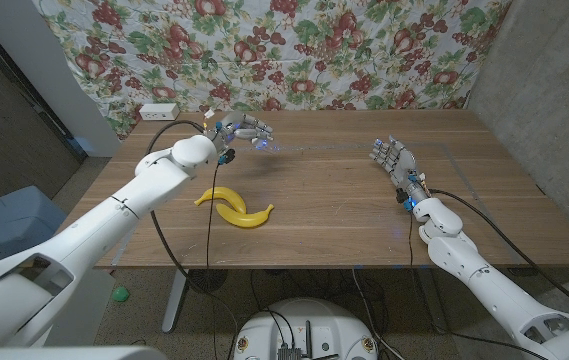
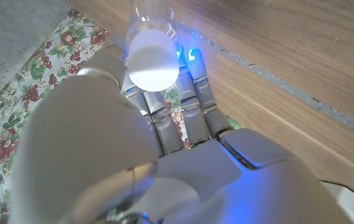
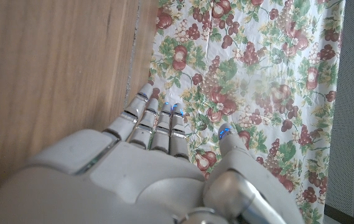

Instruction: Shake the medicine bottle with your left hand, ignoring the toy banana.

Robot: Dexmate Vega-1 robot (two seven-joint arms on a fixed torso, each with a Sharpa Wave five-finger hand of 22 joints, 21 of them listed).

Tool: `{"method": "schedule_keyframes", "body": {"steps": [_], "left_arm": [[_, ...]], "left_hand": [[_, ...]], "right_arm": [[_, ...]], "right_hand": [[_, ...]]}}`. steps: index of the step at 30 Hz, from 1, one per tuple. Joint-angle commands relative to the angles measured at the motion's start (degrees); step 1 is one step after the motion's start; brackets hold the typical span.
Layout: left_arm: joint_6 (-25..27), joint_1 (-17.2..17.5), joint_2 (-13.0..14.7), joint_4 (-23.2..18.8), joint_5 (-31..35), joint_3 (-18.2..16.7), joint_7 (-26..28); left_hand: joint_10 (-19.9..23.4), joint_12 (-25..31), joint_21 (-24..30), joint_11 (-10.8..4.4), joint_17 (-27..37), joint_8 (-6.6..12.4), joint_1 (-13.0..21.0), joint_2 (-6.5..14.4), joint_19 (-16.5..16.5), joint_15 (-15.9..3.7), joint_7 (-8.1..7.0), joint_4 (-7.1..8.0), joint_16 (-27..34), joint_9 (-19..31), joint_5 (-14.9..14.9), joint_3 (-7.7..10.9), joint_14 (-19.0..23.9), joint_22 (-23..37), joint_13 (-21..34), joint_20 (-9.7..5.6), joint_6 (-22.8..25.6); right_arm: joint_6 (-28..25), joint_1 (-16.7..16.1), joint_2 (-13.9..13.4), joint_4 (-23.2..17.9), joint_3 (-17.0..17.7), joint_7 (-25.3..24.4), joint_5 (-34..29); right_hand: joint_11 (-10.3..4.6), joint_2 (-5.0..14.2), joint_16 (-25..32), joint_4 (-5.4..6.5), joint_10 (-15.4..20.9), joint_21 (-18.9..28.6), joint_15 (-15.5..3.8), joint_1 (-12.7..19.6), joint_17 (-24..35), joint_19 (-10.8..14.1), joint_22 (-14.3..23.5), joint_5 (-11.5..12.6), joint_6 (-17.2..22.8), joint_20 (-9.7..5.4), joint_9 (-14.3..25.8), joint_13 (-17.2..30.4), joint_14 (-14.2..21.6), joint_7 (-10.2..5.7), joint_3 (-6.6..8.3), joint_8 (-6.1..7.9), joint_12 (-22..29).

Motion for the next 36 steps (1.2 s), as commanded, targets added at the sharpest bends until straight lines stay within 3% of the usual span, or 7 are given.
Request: {"method": "schedule_keyframes", "body": {"steps": [1, 6, 18, 24, 36], "left_arm": [[-2.8, 1.8, -0.5, 0.0, 0.2, -0.9, 3.8], [-6.3, 4.1, -1.5, 0.1, 1.4, -2.2, 8.5], [-20.5, 9.5, -8.7, 4.7, 7.5, -5.2, 24.9], [-24.5, 10.1, -10.2, 6.5, 8.8, -5.9, 26.7], [-23.7, 10.0, -10.2, 6.9, 8.0, -6.6, 24.5]], "left_hand": [[0.9, -0.1, 0.4, -0.52, 3.3, -0.05, 11.3, 10.6, -0.3, -17.73, 0.27, -0.07, 0.2, 0.3, 0.3, -0.09, 14.3, 0.0, 0.3, -9.41, 0.5], [1.2, -0.1, 0.7, -0.48, 3.3, -0.12, 11.3, 10.7, -0.4, -17.74, 0.21, -0.04, 0.2, 0.3, 0.3, -0.11, 14.3, -0.2, 0.4, -9.4, 0.6], [1.2, -0.2, 1.3, -0.66, 3.3, -0.23, 11.2, 10.7, -0.5, -17.75, 0.2, 0.04, 0.1, 0.3, 0.2, -0.17, 14.3, -0.6, 0.4, -9.32, 0.8], [1.5, -0.3, 1.7, -0.7, 3.5, -0.31, 11.2, 10.7, -0.5, -17.75, 0.12, 0.02, 0.2, 0.3, 0.2, -0.2, 14.5, -0.9, 0.5, -9.35, 0.9], [1.6, -0.4, 2.0, -0.6, 3.5, -0.41, 11.3, 10.7, -0.6, -17.75, 0.22, 0.0, 0.2, 0.3, 0.3, -0.16, 14.5, -1.4, 0.5, -9.32, 1.1]], "right_arm": [[0.1, -0.3, 0.0, -0.2, 0.1, 0.0, 0.2], [0.0, -0.4, 0.0, -0.4, 0.1, -0.2, 0.2], [-0.2, -0.3, 0.0, -0.8, -0.2, -0.8, -0.3], [-0.2, -0.1, 0.2, -0.6, -0.4, -0.8, -0.6], [-0.4, 0.1, 0.5, -0.8, -0.7, -1.6, -1.1]], "right_hand": [[0.15, -0.06, -0.3, -0.32, 0.3, -0.2, 0.12, 0.1, 0.0, 0.1, 0.2, -0.1, 0.1, -0.02, 0.2, 0.1, 0.5, 0.39, 0.26, -0.08, 0.1], [0.26, -0.05, -0.3, -0.33, 0.2, -0.3, 0.2, 0.1, 0.0, 0.1, 0.2, -0.2, 0.1, -0.06, 0.2, 0.1, 0.5, 0.39, 0.28, -0.08, 0.1], [0.31, -0.03, -0.3, -0.34, 0.2, -0.5, 0.2, 0.0, 0.0, 0.2, 0.2, -0.2, 0.1, -0.05, 0.2, 0.1, 0.6, 0.35, 0.31, -0.09, 0.1], [0.19, -0.05, -0.4, -0.35, 0.2, -0.6, 0.07, 0.0, 0.0, 0.3, 0.2, -0.2, 0.1, -0.03, 0.2, 0.1, 0.6, 0.34, 0.31, -0.08, 0.1], [0.17, -0.05, -0.4, -0.37, 0.3, -0.8, 0.08, -0.1, -0.1, 0.3, 0.2, -0.2, 0.1, -0.05, 0.2, 0.1, 0.5, 0.37, 0.33, -0.08, 0.1]]}}
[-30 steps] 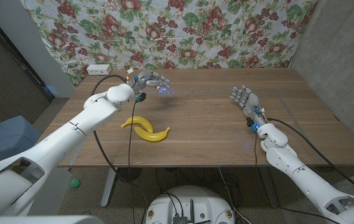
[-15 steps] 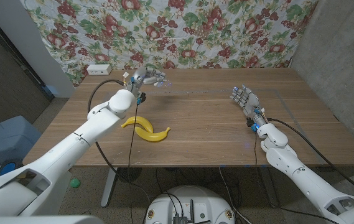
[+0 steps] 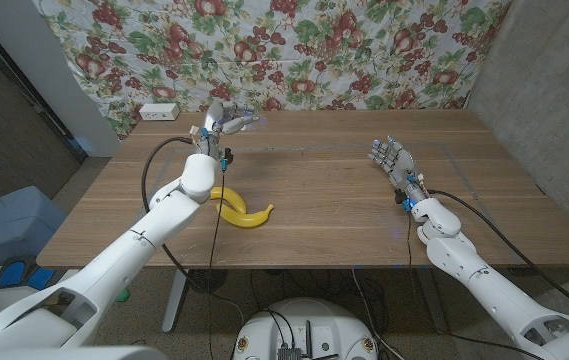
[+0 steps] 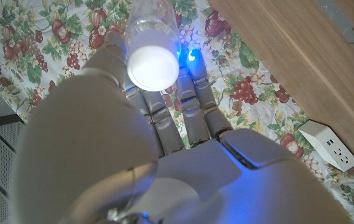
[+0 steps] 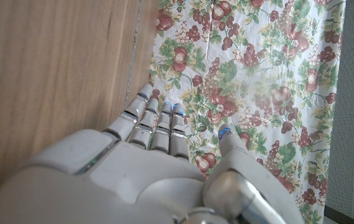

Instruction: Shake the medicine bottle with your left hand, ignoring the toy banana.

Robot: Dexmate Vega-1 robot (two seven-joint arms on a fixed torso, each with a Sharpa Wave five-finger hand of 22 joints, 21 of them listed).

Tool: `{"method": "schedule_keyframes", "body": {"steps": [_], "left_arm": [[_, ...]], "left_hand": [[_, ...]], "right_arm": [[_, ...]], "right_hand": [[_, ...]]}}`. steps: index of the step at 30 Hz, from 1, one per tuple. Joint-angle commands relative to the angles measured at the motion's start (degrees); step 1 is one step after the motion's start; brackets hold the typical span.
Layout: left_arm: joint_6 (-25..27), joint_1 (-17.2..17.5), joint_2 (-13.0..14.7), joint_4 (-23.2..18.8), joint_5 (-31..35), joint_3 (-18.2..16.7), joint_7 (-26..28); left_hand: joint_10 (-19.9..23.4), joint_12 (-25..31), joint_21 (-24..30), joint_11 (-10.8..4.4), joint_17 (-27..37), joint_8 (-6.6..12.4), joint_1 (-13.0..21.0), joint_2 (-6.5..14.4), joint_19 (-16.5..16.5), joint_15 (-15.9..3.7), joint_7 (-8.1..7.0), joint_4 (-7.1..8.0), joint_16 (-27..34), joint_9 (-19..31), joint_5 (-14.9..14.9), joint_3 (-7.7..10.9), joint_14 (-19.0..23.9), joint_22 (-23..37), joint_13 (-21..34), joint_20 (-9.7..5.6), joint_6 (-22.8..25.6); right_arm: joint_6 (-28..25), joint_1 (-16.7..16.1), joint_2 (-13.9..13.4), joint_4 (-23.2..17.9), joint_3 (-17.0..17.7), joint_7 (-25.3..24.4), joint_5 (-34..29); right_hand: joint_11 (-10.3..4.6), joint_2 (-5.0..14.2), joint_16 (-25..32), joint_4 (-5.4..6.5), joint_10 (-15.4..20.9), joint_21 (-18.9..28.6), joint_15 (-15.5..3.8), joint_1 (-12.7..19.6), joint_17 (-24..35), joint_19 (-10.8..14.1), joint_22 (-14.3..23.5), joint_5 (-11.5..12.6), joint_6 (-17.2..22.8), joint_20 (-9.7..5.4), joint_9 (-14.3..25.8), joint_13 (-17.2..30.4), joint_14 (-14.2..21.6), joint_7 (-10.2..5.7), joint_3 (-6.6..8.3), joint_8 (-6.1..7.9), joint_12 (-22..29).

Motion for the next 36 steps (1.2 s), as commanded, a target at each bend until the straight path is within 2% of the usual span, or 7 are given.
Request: {"method": "schedule_keyframes", "body": {"steps": [1, 8, 15, 22, 27, 36], "left_arm": [[-1.7, 0.5, -1.0, 1.2, 0.4, -1.0, 0.3], [2.6, -0.4, 1.0, -0.3, -1.5, -0.8, -4.4], [10.0, -3.6, 5.8, -2.3, -5.2, 0.9, -15.5], [15.7, -8.0, 9.2, -2.4, -7.8, 3.7, -25.7], [17.3, -9.0, 9.9, -2.6, -8.2, 4.6, -27.1], [17.4, -9.0, 10.3, -3.2, -8.4, 4.8, -26.5]], "left_hand": [[0.8, 0.1, 0.4, -0.41, 3.6, -0.03, 11.3, 10.7, 0.1, -17.75, 0.08, -0.06, 0.5, 0.3, 0.3, -0.08, 14.6, 0.0, 0.2, -9.4, 0.4], [1.0, 0.1, 0.6, -0.41, 3.5, -0.14, 11.2, 10.7, 0.0, -17.75, 0.06, -0.06, 0.3, 0.3, 0.3, -0.09, 14.5, -0.3, 0.3, -9.4, 0.4], [0.9, -0.1, 0.8, -0.41, 3.5, -0.22, 11.3, 10.7, -0.1, -17.76, 0.03, -0.11, 0.3, 0.3, 0.3, -0.07, 14.5, -0.6, 0.2, -9.43, 0.4], [0.9, -0.2, 1.0, -0.53, 3.5, -0.3, 11.4, 10.7, -0.2, -17.76, 0.19, -0.16, 0.2, 0.3, 0.4, 0.01, 14.4, -1.0, 0.4, -9.47, 0.5], [0.8, -0.3, 1.1, -0.39, 3.5, -0.42, 11.4, 10.7, -0.3, -17.75, 0.2, -0.1, 0.2, 0.3, 0.4, 0.02, 14.4, -1.3, 0.4, -9.41, 0.4], [0.8, -0.4, 1.3, -0.34, 3.6, -0.48, 11.5, 10.7, -0.5, -17.76, 0.05, -0.12, 0.2, 0.3, 0.4, 0.05, 14.5, -1.6, 0.4, -9.44, 0.4]], "right_arm": [[-0.3, 0.3, 0.2, -0.1, -0.4, -0.7, -0.6], [-0.3, 0.4, 0.5, -0.1, -0.5, -1.1, -0.7], [-0.2, 0.2, 0.6, -0.5, -0.6, -1.7, -1.0], [-0.2, -0.2, 0.5, -1.0, -0.6, -2.1, -1.1], [-0.1, -0.4, 0.4, -1.3, -0.6, -2.1, -1.2], [0.0, -0.4, 0.3, -1.4, -0.7, -2.0, -1.3]], "right_hand": [[0.19, -0.05, 0.0, -0.13, 0.3, -0.1, -0.01, -0.1, -0.1, 0.4, 0.2, -0.2, 0.1, -0.07, 0.2, 0.1, 0.4, 0.36, 0.09, -0.08, 0.1], [0.3, -0.06, 0.0, -0.15, 0.2, -0.2, -0.12, -0.1, -0.1, 0.4, 0.2, -0.2, 0.1, -0.07, 0.2, 0.1, 0.4, 0.39, 0.11, -0.09, 0.1], [0.2, -0.04, -0.1, -0.15, 0.2, -0.3, -0.08, -0.1, -0.1, 0.4, 0.2, -0.2, 0.1, -0.05, 0.2, 0.1, 0.4, 0.44, 0.12, -0.08, 0.1], [0.15, -0.04, -0.1, -0.16, 0.2, -0.4, -0.13, -0.1, -0.1, 0.4, 0.2, -0.2, 0.1, -0.04, 0.2, 0.1, 0.4, 0.4, 0.14, -0.08, 0.1], [0.27, -0.05, -0.1, -0.17, 0.2, -0.5, -0.13, -0.1, -0.1, 0.5, 0.2, -0.2, 0.1, -0.07, 0.2, 0.1, 0.4, 0.43, 0.14, -0.08, 0.1], [0.32, -0.04, -0.1, -0.18, 0.2, -0.7, -0.06, -0.2, -0.1, 0.5, 0.3, -0.2, 0.0, -0.05, 0.2, 0.1, 0.4, 0.35, 0.17, -0.11, 0.1]]}}
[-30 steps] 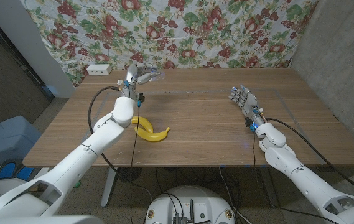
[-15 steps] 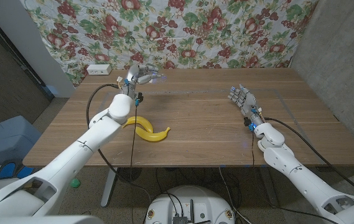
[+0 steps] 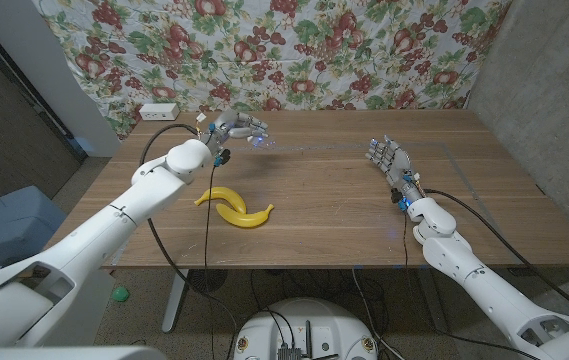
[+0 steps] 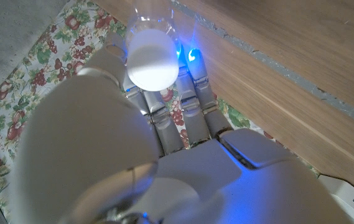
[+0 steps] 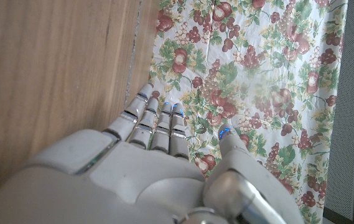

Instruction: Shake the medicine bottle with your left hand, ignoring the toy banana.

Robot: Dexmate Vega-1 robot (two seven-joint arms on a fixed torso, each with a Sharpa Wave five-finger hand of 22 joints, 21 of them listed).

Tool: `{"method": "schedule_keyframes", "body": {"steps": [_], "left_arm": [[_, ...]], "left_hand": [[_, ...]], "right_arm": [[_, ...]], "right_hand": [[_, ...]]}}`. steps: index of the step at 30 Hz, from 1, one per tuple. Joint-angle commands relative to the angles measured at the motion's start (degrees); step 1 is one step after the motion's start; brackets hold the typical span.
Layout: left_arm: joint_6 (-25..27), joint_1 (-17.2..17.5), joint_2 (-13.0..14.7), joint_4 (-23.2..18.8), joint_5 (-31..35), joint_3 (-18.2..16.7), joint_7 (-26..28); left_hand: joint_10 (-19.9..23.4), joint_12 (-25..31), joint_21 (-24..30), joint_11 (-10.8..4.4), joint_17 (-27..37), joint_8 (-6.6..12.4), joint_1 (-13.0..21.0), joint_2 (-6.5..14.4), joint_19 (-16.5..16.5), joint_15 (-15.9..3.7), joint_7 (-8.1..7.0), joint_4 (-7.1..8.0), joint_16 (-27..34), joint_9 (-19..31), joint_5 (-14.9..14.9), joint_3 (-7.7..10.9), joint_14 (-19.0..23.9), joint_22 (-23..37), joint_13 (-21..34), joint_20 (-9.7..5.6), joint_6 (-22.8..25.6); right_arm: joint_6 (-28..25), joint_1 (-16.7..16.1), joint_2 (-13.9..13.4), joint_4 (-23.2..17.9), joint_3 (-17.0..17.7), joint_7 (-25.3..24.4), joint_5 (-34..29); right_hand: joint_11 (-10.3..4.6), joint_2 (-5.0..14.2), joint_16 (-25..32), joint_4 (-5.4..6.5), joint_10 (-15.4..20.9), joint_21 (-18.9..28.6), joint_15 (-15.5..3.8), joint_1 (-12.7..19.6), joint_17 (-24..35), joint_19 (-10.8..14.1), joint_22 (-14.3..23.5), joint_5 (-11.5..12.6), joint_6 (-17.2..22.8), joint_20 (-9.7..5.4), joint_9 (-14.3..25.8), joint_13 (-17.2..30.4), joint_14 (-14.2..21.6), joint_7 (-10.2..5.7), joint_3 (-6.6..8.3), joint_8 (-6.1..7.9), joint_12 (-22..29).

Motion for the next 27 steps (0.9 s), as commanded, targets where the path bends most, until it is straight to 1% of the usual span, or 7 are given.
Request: {"method": "schedule_keyframes", "body": {"steps": [1, 7, 12, 15, 19, 23, 27], "left_arm": [[2.6, -1.5, 1.8, -0.8, -1.2, 1.2, -2.6], [2.0, -1.1, 1.7, -0.9, -1.1, 1.1, -1.8], [-1.9, 1.0, 0.5, -0.5, -0.3, -0.1, 2.7], [-5.4, 2.8, -1.0, -0.1, 1.0, -1.1, 7.3], [-11.7, 5.6, -4.4, 1.6, 3.4, -2.6, 15.4], [-17.3, 7.3, -7.9, 3.8, 5.9, -3.6, 22.2], [-20.6, 8.0, -10.0, 5.3, 7.5, -4.3, 25.8]], "left_hand": [[0.8, -0.2, 0.5, -0.34, 3.6, -0.07, 11.5, 10.7, -0.3, -17.96, 0.06, -0.15, 0.0, 0.3, 0.2, 0.2, 14.3, 0.0, 0.1, -9.36, 0.4], [0.7, -0.2, 0.6, -0.38, 3.6, -0.12, 11.5, 10.8, -0.4, -17.96, 0.18, -0.14, -0.1, 0.4, 0.2, 0.24, 14.2, -0.2, 0.3, -9.34, 0.4], [0.8, -0.2, 0.8, -0.36, 3.6, -0.17, 11.5, 10.7, -0.5, -17.96, 0.26, -0.15, -0.1, 0.4, 0.2, 0.22, 14.2, -0.4, 0.3, -9.39, 0.4], [0.9, -0.2, 0.9, -0.28, 3.6, -0.21, 11.5, 10.7, -0.5, -17.96, 0.01, -0.12, -0.1, 0.4, 0.2, 0.21, 14.3, -0.5, 0.3, -9.35, 0.4], [0.9, -0.3, 1.0, -0.31, 3.6, -0.22, 11.5, 10.8, -0.5, -17.96, 0.1, -0.1, -0.2, 0.4, 0.2, 0.22, 14.2, -0.7, 0.3, -9.33, 0.5], [0.9, -0.3, 1.1, -0.34, 3.6, -0.24, 11.5, 10.8, -0.6, -17.96, 0.11, -0.1, -0.2, 0.4, 0.2, 0.22, 14.2, -0.8, 0.3, -9.33, 0.5], [0.9, -0.4, 1.2, -0.51, 3.6, -0.28, 11.5, 10.8, -0.6, -17.96, 0.08, -0.07, -0.2, 0.4, 0.2, 0.22, 14.3, -1.0, 0.4, -9.31, 0.5]], "right_arm": [[0.2, -0.2, -0.1, -0.3, 0.0, -0.1, 0.0], [0.1, 0.0, -0.2, -0.1, -0.1, 0.2, -0.1], [0.3, -0.1, -0.3, -0.2, 0.0, 0.2, -0.1], [0.2, -0.3, -0.2, -0.3, 0.1, 0.0, 0.1], [0.3, -0.5, -0.3, -0.3, 0.2, 0.1, 0.2], [0.4, -0.5, -0.3, -0.2, 0.3, 0.3, 0.3], [0.4, -0.4, -0.2, 0.0, 0.3, 0.5, 0.5]], "right_hand": [[0.29, -0.04, -0.1, -0.19, 0.2, -0.1, -0.08, -0.2, 0.2, 0.5, 0.3, -0.2, 0.1, -0.04, 0.2, 0.1, 0.4, 0.22, 0.17, -0.11, 0.1], [0.25, -0.04, -0.2, -0.19, 0.2, -0.2, -0.13, -0.2, 0.2, 0.5, 0.3, -0.2, 0.2, -0.05, 0.2, 0.1, 0.4, 0.24, 0.18, -0.08, 0.1], [0.11, -0.03, -0.2, -0.19, 0.2, -0.3, -0.13, -0.2, 0.2, 0.6, 0.3, -0.2, 0.2, -0.03, 0.2, 0.1, 0.4, 0.26, 0.19, -0.07, 0.1], [0.12, -0.03, -0.2, -0.2, 0.2, -0.3, -0.14, -0.2, 0.1, 0.6, 0.3, -0.2, 0.2, -0.05, 0.2, 0.1, 0.4, 0.24, 0.2, -0.07, 0.1], [0.11, -0.03, -0.2, -0.21, 0.2, -0.4, -0.12, -0.2, 0.1, 0.6, 0.3, -0.2, 0.2, -0.04, 0.2, 0.1, 0.4, 0.21, 0.21, -0.06, 0.0], [0.2, -0.03, -0.2, -0.22, 0.2, -0.4, -0.1, -0.2, 0.1, 0.6, 0.3, -0.2, 0.1, -0.04, 0.2, 0.1, 0.4, 0.31, 0.22, -0.1, 0.1], [0.3, -0.03, -0.3, -0.22, 0.2, -0.5, -0.12, -0.2, 0.1, 0.7, 0.3, -0.2, 0.2, -0.04, 0.2, 0.1, 0.4, 0.29, 0.23, -0.08, 0.1]]}}
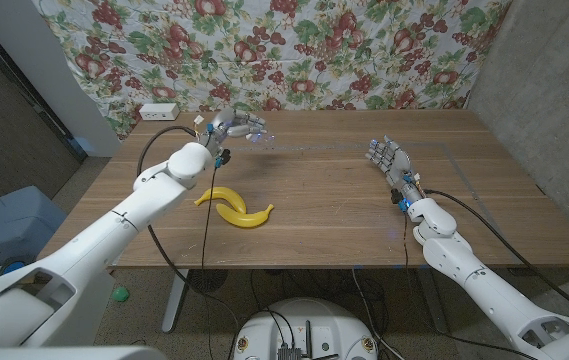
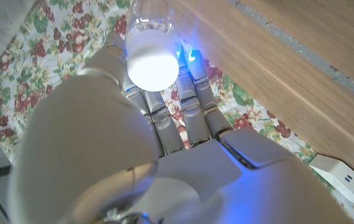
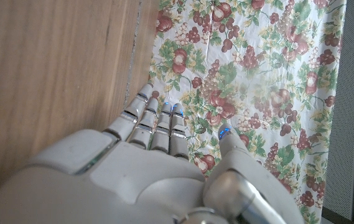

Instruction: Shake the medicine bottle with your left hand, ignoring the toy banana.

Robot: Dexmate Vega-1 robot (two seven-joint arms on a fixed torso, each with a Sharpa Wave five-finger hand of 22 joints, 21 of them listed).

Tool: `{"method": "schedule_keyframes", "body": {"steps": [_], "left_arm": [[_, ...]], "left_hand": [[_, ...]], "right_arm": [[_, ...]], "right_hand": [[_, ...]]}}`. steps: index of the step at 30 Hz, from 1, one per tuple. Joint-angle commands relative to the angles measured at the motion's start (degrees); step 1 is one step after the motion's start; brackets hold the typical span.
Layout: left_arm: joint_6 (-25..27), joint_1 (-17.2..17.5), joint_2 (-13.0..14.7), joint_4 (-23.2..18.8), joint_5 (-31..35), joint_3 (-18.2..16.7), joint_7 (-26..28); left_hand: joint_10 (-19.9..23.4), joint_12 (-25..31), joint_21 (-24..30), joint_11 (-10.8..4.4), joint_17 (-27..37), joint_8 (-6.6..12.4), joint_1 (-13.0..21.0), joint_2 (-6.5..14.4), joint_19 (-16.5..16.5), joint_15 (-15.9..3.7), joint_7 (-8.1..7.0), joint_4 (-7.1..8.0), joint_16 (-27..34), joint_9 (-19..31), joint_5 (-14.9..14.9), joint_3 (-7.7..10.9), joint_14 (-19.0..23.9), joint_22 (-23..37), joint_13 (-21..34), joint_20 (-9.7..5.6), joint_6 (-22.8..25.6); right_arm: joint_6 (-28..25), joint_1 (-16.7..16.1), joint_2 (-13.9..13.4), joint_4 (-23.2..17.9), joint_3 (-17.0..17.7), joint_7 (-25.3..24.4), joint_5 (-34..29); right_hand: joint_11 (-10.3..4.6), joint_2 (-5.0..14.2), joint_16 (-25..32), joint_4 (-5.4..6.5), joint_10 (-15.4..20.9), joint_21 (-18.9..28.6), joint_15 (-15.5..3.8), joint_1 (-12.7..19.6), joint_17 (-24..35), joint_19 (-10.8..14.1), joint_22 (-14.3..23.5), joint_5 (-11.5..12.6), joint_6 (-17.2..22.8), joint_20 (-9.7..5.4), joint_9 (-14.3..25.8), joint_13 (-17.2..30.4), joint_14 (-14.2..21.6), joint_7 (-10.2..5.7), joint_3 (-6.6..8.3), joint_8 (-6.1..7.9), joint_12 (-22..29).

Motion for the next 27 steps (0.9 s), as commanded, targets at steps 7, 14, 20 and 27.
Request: {"method": "schedule_keyframes", "body": {"steps": [7, 14, 20, 27], "left_arm": [[-12.9, 4.5, -7.6, 4.3, 5.9, -3.0, 15.3], [-11.2, 4.5, -7.3, 3.4, 5.6, -3.2, 14.0], [-5.5, 4.1, -5.0, 0.6, 3.2, -3.1, 8.8], [6.0, 0.4, 0.8, -3.0, -0.9, -1.0, -3.4]], "left_hand": [[1.0, -0.1, 0.6, -0.32, 3.6, -0.33, 11.5, 10.8, -0.1, -17.96, 0.09, -0.09, 0.3, 0.1, 0.3, 0.24, 14.3, -0.4, 0.2, -9.44, 0.6], [1.1, -0.1, 0.8, -0.43, 3.6, -0.38, 11.5, 10.8, -0.2, -17.96, 0.0, -0.11, 0.3, 0.1, 0.3, 0.25, 14.3, -0.7, 0.2, -9.45, 0.6], [1.1, -0.2, 1.0, -0.51, 3.6, -0.39, 11.5, 10.7, -0.2, -17.97, 0.01, -0.11, 0.2, 0.1, 0.3, 0.25, 14.4, -0.9, 0.2, -9.45, 0.7], [1.1, -0.3, 1.1, -0.55, 3.6, -0.51, 11.5, 10.8, -0.3, -17.96, 0.1, -0.12, 0.1, 0.1, 0.3, 0.29, 14.3, -1.3, 0.1, -9.43, 0.6]], "right_arm": [[0.2, 0.2, -0.1, 0.6, 0.1, 0.8, 0.3], [0.3, 0.0, -0.1, 0.5, 0.3, 0.7, 0.5], [0.4, -0.1, -0.2, 0.4, 0.3, 0.7, 0.5], [0.3, 0.0, 0.0, 0.6, 0.3, 0.9, 0.6]], "right_hand": [[0.15, -0.03, -0.3, -0.23, 0.2, -0.4, -0.17, -0.2, 0.1, 0.7, 0.3, -0.2, 0.2, -0.06, 0.2, 0.1, 0.5, 0.29, 0.25, -0.07, 0.0], [0.23, -0.02, -0.3, -0.24, 0.2, -0.5, -0.14, -0.3, 0.1, 0.8, 0.3, -0.2, 0.2, -0.07, 0.2, 0.1, 0.5, 0.3, 0.27, -0.09, 0.1], [0.16, -0.01, -0.3, -0.24, 0.2, -0.6, -0.13, -0.3, 0.1, 0.8, 0.3, -0.2, 0.1, -0.06, 0.2, 0.1, 0.4, 0.3, 0.28, -0.11, 0.1], [0.33, -0.01, -0.3, -0.25, 0.2, -0.7, -0.14, -0.3, 0.1, 0.8, 0.3, -0.2, 0.2, -0.1, 0.2, 0.1, 0.5, 0.33, 0.3, -0.07, 0.0]]}}
